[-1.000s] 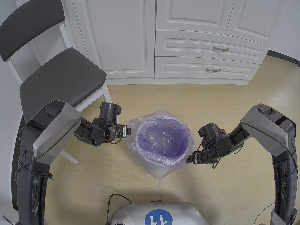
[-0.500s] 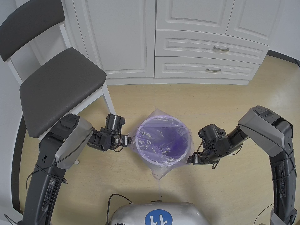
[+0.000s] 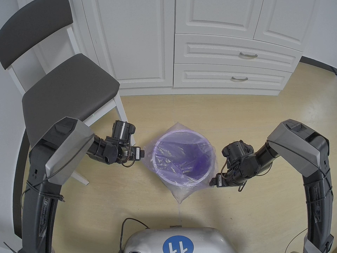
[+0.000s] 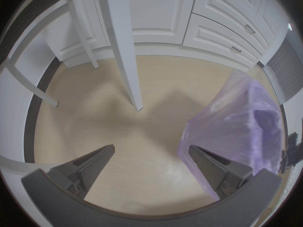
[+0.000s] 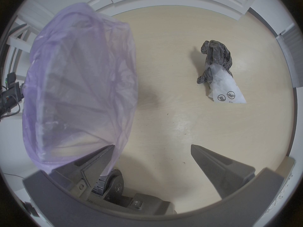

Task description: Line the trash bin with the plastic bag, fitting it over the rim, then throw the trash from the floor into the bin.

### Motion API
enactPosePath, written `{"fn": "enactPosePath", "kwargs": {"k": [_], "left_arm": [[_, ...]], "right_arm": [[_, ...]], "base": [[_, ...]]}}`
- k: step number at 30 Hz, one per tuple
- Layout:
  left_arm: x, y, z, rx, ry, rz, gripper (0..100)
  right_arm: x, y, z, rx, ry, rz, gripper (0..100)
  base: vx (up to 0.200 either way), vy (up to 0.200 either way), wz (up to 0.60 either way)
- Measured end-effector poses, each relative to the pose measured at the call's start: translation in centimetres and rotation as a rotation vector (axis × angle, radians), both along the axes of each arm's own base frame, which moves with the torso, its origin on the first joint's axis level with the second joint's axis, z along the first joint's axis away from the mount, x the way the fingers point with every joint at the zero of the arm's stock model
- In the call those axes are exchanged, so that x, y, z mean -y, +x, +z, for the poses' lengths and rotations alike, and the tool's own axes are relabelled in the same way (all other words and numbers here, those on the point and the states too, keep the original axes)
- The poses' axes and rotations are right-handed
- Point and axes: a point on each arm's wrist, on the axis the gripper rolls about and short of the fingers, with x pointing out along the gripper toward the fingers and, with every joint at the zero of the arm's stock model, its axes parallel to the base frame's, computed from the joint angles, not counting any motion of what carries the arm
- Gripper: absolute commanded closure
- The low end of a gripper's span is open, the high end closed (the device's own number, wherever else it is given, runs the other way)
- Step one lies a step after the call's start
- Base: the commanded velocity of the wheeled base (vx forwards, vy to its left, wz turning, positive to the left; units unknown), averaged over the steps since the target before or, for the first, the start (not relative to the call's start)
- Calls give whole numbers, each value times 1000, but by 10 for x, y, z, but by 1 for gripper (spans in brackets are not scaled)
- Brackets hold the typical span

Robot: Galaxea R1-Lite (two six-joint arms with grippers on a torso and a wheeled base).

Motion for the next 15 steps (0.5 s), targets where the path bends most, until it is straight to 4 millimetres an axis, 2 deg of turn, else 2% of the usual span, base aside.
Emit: {"fn": "enactPosePath", "kwargs": {"k": [3, 10, 15], "left_arm": [[-4, -12, 15, -16, -1, -48, 0], [-10, -34, 50, 3, -2, -103, 0], [-9, -44, 67, 26, -7, -114, 0]], "right_arm": [[-8, -6, 1, -4, -1, 22, 0], [-55, -32, 0, 36, -23, 118, 0], [-82, -51, -3, 71, -19, 186, 0]], "base": [[0, 0, 0], [0, 0, 0], [0, 0, 0]]}}
